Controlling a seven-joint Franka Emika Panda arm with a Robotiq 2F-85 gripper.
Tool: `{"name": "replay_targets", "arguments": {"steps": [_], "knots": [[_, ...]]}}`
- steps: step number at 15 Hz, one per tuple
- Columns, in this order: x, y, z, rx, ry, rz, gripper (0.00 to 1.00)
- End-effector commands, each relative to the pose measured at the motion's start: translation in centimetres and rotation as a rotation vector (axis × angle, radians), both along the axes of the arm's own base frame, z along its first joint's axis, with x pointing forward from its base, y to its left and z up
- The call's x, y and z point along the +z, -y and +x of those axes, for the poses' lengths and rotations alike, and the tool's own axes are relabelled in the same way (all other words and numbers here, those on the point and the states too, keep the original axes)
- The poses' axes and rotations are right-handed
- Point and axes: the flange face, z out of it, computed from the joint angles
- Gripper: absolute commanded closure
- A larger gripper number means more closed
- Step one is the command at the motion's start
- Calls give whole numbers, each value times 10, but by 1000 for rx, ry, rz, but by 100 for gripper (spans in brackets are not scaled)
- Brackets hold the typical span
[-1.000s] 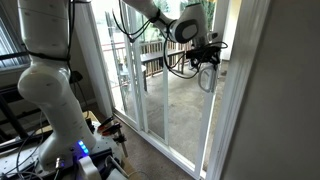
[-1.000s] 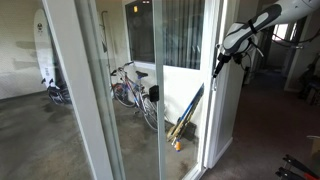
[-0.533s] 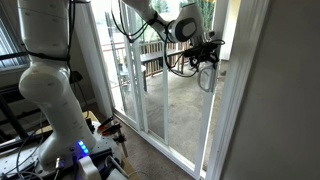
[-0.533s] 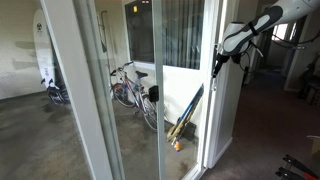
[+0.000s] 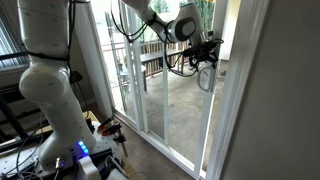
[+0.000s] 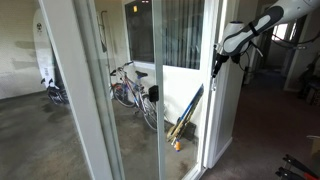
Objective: Open the door
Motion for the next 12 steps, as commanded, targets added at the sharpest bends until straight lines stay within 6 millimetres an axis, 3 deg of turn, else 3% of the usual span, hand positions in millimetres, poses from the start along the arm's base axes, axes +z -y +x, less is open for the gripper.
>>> {"name": "replay_targets", "arguments": {"steps": [1,12], "knots": [[-15,-71,23,145,13,23,0],[-13,-77,20,166,-41,-18,0]]}}
